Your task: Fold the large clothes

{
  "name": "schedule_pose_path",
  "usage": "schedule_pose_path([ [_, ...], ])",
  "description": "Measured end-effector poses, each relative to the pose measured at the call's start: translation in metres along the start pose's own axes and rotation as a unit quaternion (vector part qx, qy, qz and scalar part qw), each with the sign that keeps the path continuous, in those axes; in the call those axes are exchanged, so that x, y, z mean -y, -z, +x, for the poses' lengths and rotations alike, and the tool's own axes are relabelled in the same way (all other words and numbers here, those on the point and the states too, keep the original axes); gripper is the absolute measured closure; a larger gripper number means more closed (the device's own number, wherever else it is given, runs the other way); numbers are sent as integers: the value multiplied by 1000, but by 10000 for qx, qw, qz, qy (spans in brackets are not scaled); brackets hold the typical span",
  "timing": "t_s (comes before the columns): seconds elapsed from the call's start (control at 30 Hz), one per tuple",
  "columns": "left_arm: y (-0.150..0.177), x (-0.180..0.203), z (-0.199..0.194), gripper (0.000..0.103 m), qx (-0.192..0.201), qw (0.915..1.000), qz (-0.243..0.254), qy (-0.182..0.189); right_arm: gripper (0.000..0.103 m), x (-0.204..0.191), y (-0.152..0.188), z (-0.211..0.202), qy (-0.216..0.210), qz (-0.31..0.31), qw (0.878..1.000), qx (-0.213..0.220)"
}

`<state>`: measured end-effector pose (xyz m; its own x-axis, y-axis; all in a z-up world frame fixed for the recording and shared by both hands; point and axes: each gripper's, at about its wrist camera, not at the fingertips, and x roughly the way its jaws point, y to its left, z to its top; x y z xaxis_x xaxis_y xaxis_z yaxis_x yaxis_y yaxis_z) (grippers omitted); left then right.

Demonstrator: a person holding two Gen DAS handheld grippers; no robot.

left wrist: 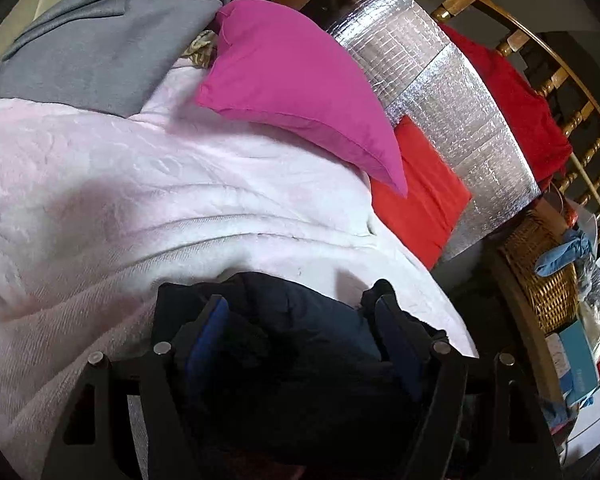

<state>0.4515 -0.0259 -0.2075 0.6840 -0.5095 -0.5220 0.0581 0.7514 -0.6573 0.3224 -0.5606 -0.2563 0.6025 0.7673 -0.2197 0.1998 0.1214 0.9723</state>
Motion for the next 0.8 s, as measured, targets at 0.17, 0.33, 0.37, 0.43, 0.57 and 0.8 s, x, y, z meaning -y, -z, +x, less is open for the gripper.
schedule_pose_path([
  [0.17,0,-2,11,26,-122,9998,132,-28,5,2,-9,-54,-411,-113,9954,859],
  [0.33,-8,3,-1,26,220,9998,21,-16,4,-8,-5,-93,-489,-569,9859,1496],
  [0.37,-10,5,-8,26,383,9993,9,14,4,-13,-3,-89,-471,-675,9865,1415],
  [0.43,-16,10,-29,26,756,9971,-11,110,5,-31,8,-77,-413,-1056,9849,1312],
  [0.57,-22,25,-74,26,1338,9907,154,202,5,-85,52,-32,-236,-2262,9717,640],
  [0.8,-2,43,-98,23,1135,9901,821,-59,5,-105,138,63,944,-3326,9383,53],
])
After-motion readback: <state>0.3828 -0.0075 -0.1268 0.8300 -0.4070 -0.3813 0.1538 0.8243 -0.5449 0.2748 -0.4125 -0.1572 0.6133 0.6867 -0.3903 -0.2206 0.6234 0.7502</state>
